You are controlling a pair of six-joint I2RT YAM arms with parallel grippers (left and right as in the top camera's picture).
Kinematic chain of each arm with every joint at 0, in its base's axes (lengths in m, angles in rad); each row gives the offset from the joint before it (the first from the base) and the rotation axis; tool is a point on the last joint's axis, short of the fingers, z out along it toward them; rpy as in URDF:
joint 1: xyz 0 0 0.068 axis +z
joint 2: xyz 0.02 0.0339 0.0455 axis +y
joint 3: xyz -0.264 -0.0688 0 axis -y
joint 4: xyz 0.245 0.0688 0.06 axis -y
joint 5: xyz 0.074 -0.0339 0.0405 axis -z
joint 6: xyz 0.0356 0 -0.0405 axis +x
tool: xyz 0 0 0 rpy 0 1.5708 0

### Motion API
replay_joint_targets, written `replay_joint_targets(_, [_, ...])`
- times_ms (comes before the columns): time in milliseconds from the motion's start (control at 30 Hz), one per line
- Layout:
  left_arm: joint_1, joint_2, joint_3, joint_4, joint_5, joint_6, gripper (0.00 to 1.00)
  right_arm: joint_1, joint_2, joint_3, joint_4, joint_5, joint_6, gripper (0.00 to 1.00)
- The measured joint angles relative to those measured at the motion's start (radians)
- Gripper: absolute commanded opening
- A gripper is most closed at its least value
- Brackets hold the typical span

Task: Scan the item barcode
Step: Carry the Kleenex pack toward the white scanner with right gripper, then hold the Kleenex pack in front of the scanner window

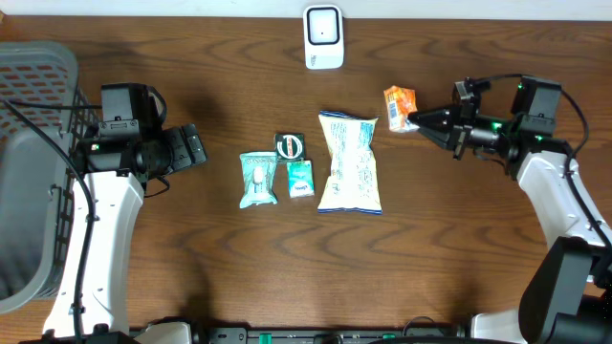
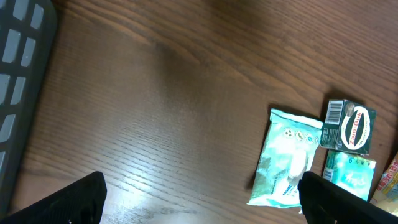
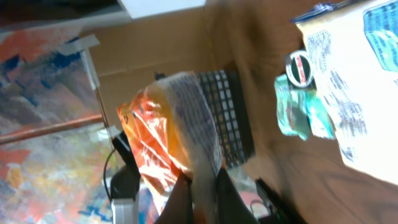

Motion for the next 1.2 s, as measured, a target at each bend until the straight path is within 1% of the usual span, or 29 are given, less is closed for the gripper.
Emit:
replay_joint_targets(33, [0.000, 0.000, 0.000, 0.001, 0.000, 0.000, 0.98, 0.007, 0.000, 0.000, 0.032, -0.001, 0.024, 0.01])
replay_joint_targets(167, [0.000, 0.000, 0.000, 0.000, 0.000, 0.000, 0.98, 0.050, 0.000, 0.000, 0.276, -0.045, 0.233, 0.01])
replay_joint_targets(200, [0.000, 0.000, 0.000, -0.001, 0.000, 0.000, 0.98, 0.056, 0.000, -0.001, 0.369, -0.057, 0.317, 0.01])
replay_joint_targets(267, [0.000, 0.001, 0.000, 0.000, 0.000, 0.000, 0.98, 0.063, 0.000, 0.000, 0.455, -0.065, 0.428, 0.01])
replay_joint_targets(367, [0.000, 0.001, 0.000, 0.000, 0.000, 0.000, 0.98, 0.079, 0.000, 0.000, 0.525, -0.062, 0.510, 0.01])
replay_joint_targets(433, [0.000, 0.001, 0.000, 0.000, 0.000, 0.000, 0.98, 0.089, 0.000, 0.000, 0.552, -0.058, 0.509, 0.01])
replay_joint_targets(533, [0.000, 0.001, 0.000, 0.000, 0.000, 0.000, 0.98, 0.109, 0.000, 0.000, 0.550, -0.045, 0.417, 0.01])
replay_joint_targets(567, [0.000, 0.001, 0.000, 0.000, 0.000, 0.000, 0.98, 0.124, 0.000, 0.002, 0.497, -0.028, 0.340, 0.01])
replay_joint_targets(600, [0.000, 0.001, 0.000, 0.001, 0.000, 0.000, 0.98, 0.134, 0.000, 0.008, 0.423, -0.009, 0.294, 0.01])
replay_joint_targets(633, [0.000, 0.001, 0.000, 0.002, 0.000, 0.000, 0.98, 0.157, -0.002, 0.011, 0.282, 0.039, 0.204, 0.01])
replay_joint_targets(700, [0.000, 0.001, 0.000, 0.000, 0.000, 0.000, 0.98, 0.212, 0.000, 0.003, 0.080, 0.174, 0.065, 0.01])
replay_joint_targets(733, [0.000, 0.001, 0.000, 0.002, 0.000, 0.000, 0.98, 0.226, 0.000, 0.001, 0.040, 0.207, 0.033, 0.01])
replay_joint_targets(767, [0.000, 0.001, 0.000, 0.000, 0.000, 0.000, 0.98, 0.277, 0.000, -0.003, -0.058, 0.345, -0.079, 0.01])
replay_joint_targets(867, [0.000, 0.001, 0.000, 0.001, 0.000, 0.000, 0.98, 0.329, 0.000, 0.004, -0.089, 0.493, -0.187, 0.01])
replay_joint_targets(900, [0.000, 0.001, 0.000, 0.001, 0.000, 0.000, 0.98, 0.337, 0.000, 0.012, -0.106, 0.517, -0.203, 0.01])
replay_joint_targets(967, [0.000, 0.001, 0.000, 0.001, 0.000, 0.000, 0.98, 0.357, 0.000, 0.085, -0.216, 0.606, -0.253, 0.01])
replay_joint_targets(1000, [0.000, 0.001, 0.000, 0.001, 0.000, 0.000, 0.98, 0.369, 0.002, 0.157, -0.307, 0.670, -0.281, 0.01])
replay_joint_targets(1067, [0.000, 0.001, 0.000, 0.001, 0.000, 0.000, 0.98, 0.393, 0.005, 0.264, -0.394, 0.776, -0.312, 0.01])
replay_joint_targets(1133, [0.000, 0.001, 0.000, 0.001, 0.000, 0.000, 0.98, 0.457, 0.008, 0.424, -0.444, 0.956, -0.349, 0.01])
replay_joint_targets(1167, [0.000, 0.001, 0.000, 0.001, 0.000, 0.000, 0.98, 0.484, 0.008, 0.464, -0.448, 1.022, -0.356, 0.01])
replay_joint_targets(1200, [0.000, 0.001, 0.000, 0.000, 0.000, 0.000, 0.98, 0.531, 0.016, 0.528, -0.414, 1.160, -0.371, 0.01])
